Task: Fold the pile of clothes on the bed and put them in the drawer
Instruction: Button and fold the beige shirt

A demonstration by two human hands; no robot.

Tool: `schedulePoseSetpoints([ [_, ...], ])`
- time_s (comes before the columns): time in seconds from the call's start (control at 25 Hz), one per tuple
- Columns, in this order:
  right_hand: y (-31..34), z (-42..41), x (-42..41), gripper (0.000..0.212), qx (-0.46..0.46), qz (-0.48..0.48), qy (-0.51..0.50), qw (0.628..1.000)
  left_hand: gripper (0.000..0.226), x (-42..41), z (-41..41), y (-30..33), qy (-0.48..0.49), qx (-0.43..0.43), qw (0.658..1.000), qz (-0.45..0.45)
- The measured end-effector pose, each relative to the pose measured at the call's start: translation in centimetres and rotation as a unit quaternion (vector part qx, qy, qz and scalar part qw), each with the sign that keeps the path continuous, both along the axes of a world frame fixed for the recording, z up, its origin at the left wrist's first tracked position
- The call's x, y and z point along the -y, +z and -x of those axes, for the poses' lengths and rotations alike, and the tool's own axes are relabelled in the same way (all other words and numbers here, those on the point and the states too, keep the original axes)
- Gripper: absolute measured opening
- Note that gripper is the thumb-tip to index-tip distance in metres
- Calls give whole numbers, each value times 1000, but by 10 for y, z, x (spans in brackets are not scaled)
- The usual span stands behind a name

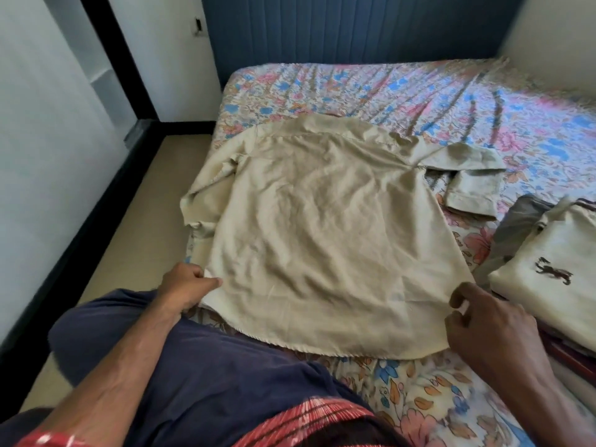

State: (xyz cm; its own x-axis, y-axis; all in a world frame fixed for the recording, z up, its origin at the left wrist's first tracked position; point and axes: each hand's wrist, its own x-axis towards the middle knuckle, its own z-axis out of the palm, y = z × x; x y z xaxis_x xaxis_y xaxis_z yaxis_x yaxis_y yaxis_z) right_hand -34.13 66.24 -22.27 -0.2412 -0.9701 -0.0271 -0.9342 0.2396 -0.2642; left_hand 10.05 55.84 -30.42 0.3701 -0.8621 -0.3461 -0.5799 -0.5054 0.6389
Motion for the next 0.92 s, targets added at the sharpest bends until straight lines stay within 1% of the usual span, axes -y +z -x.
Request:
schedulePoseSetpoints([
  [0.08,3,-33,37,11,11,23,52,998,43,4,3,2,39,-4,998,40],
  [0.16,5,-79,84,9,27,50,120,991,42,22,-4,3,128,-33,989,65],
  [0.2,4,-104,110,10,33,58,164,984,47,33,-10,3,183,-51,979,69],
  [0.24,4,-133,139,12,32,58,213,975,55,44,-20,2,236,-83,966,63],
  [0.32,4,-193,186,18,24,45,296,954,64,66,-38,1,300,-198,932,54],
  [0.36,4,-223,203,22,24,39,340,939,64,75,-44,0,310,-251,916,50],
  [0.4,1,-253,214,27,33,28,385,922,63,82,-47,-1,305,-284,908,45],
  [0.48,-12,-309,218,42,40,11,448,893,54,96,-51,-2,281,-295,912,59],
  [0.52,-17,-331,212,52,31,5,452,892,44,102,-51,-3,265,-293,916,69],
  [0.56,-22,-351,207,57,22,5,438,899,36,110,-55,-3,250,-290,920,81],
  [0.6,-26,-365,207,57,17,5,418,908,33,119,-60,-2,235,-285,925,93],
  [0.64,-31,-376,210,54,22,-5,403,915,36,128,-67,-1,227,-275,929,99],
  [0.68,-33,-384,216,53,43,-19,394,918,37,136,-76,0,226,-271,930,108],
  [0.76,-31,-390,239,54,99,-58,371,921,24,149,-97,5,207,-268,929,146],
  [0.84,-26,-391,268,48,165,-68,346,921,12,163,-119,12,187,-251,930,191],
  [0.88,-25,-391,284,43,193,-68,335,920,13,170,-130,17,173,-210,940,205],
  [0.92,-23,-392,301,38,223,-74,318,919,17,177,-140,22,153,-143,952,222],
])
